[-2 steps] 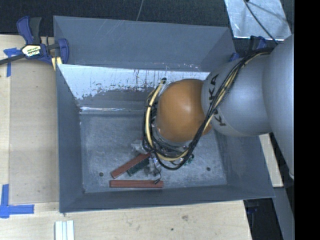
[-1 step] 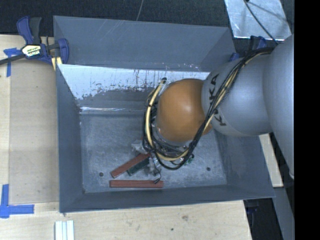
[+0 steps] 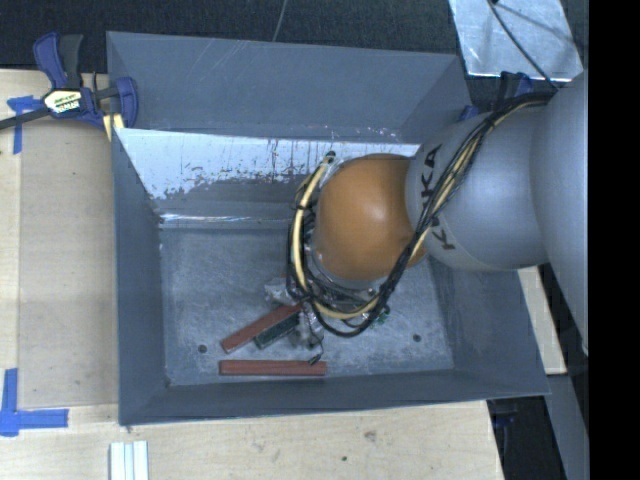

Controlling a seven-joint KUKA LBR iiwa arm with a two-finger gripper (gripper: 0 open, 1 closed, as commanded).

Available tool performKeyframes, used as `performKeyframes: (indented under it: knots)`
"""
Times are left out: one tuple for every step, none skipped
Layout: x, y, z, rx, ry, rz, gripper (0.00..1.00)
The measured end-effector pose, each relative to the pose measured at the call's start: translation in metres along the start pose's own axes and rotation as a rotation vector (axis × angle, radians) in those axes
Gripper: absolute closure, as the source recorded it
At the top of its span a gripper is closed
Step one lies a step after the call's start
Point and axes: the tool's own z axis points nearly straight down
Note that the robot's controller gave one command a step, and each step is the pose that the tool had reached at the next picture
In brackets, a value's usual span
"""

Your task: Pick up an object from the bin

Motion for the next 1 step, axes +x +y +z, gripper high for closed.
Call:
performKeyframes:
  knots:
    - [0.0, 0.0, -0.0004, 0.0, 0.0, 0.0, 1.0]
